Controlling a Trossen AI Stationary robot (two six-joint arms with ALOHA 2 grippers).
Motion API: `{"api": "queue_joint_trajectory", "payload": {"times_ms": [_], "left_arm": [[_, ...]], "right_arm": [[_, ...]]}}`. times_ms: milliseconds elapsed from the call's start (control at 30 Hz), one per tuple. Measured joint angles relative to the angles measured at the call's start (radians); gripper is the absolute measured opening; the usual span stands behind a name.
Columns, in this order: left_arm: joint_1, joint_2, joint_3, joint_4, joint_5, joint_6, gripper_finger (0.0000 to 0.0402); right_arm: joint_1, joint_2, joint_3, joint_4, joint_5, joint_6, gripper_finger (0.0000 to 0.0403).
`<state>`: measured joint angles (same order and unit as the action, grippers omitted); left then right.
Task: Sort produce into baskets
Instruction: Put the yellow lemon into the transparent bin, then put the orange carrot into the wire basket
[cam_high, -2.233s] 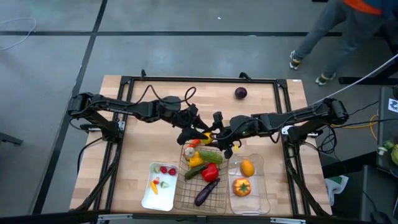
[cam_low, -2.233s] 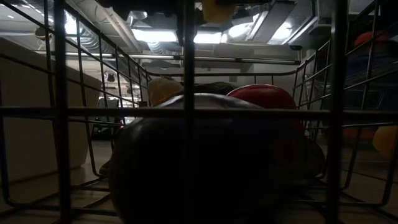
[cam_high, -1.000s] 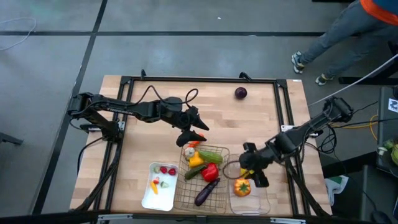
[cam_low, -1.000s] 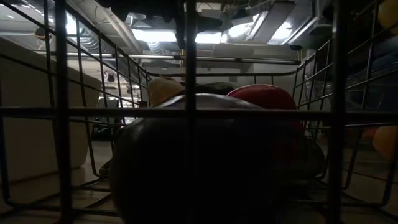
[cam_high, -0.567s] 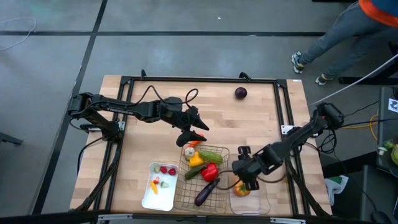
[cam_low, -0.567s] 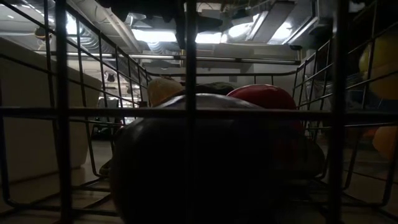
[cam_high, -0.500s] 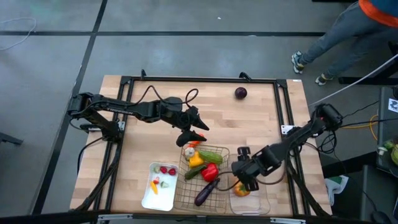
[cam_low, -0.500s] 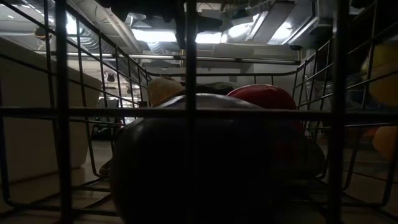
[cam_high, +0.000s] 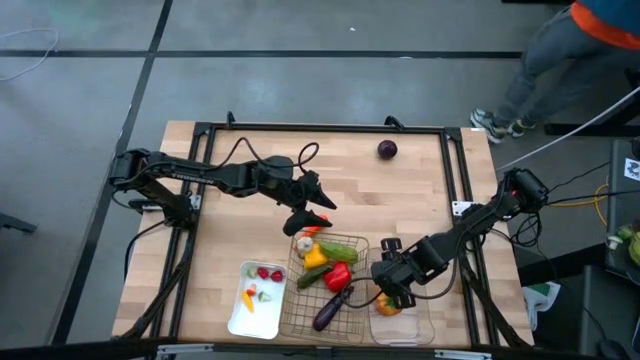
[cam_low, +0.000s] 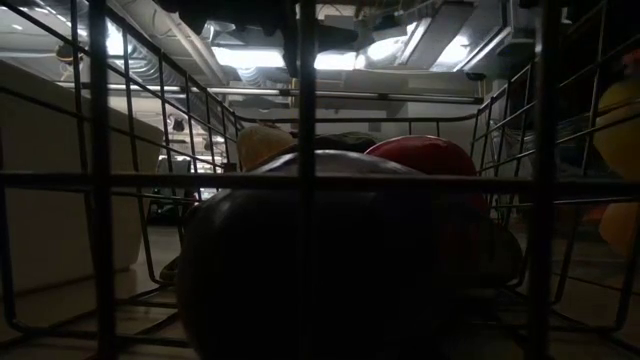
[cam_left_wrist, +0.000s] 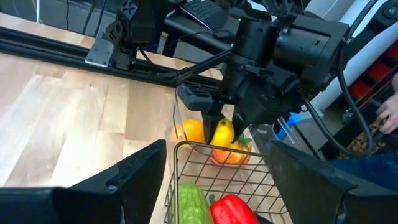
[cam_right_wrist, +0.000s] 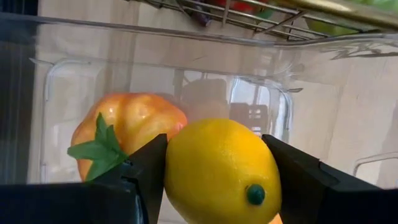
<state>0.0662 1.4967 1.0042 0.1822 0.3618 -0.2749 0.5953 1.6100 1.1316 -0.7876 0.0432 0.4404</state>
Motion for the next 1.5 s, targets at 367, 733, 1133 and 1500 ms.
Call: {"api": "queue_joint_trajectory", "payload": {"times_ms": [367, 733, 1133, 1500], "left_arm": [[0.0, 0.0, 0.0, 0.0, 0.0, 0.013, 0.028], [-0.001, 0.0, 0.0, 0.0, 0.0, 0.013, 0.028], [-0.001, 0.0, 0.0, 0.0, 0.0, 0.013, 0.028], [-0.001, 0.0, 0.0, 0.0, 0.0, 0.014, 0.028]], "right_arm": [[0.0, 0.0, 0.0, -0.01, 0.025, -0.002, 0.0228], [0.0, 0.0, 0.0, -0.034, 0.025, -0.001, 0.0298], [-0.033, -0.017, 0.0, -0.134, -0.05, -0.006, 0.0357], [-0.228, -0.26, 0.0, -0.229, -0.036, -0.095, 0.0356]]}}
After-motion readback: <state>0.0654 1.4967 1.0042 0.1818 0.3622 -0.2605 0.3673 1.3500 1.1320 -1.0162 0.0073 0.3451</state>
